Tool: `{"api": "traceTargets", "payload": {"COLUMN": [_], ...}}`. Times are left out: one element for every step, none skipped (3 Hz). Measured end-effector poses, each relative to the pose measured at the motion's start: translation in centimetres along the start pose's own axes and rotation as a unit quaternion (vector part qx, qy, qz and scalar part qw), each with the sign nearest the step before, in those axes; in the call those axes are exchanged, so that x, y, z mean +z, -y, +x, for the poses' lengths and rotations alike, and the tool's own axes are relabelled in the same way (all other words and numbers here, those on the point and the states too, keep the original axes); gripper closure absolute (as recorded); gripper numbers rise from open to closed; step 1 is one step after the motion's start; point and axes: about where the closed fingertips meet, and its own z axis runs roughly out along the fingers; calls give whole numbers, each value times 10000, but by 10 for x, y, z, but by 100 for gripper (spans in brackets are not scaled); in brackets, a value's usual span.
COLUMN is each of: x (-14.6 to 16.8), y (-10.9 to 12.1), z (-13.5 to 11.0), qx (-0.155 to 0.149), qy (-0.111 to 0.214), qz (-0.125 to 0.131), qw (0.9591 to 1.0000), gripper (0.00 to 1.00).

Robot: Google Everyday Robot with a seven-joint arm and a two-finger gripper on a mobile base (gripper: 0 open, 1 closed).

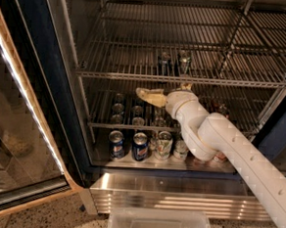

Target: Pick pepsi can from middle shelf of fridge

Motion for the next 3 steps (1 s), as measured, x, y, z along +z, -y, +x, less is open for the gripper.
{"api": "traceTargets", "payload": {"x": [18, 34, 70], "y": [8, 14, 25], "z": [6, 11, 21], "qx": [-92, -121, 6], "qy": [-143, -236, -382], "qz": [15, 55, 69], "qw": [9999, 9996, 9992], "gripper": [0, 0, 0]}}
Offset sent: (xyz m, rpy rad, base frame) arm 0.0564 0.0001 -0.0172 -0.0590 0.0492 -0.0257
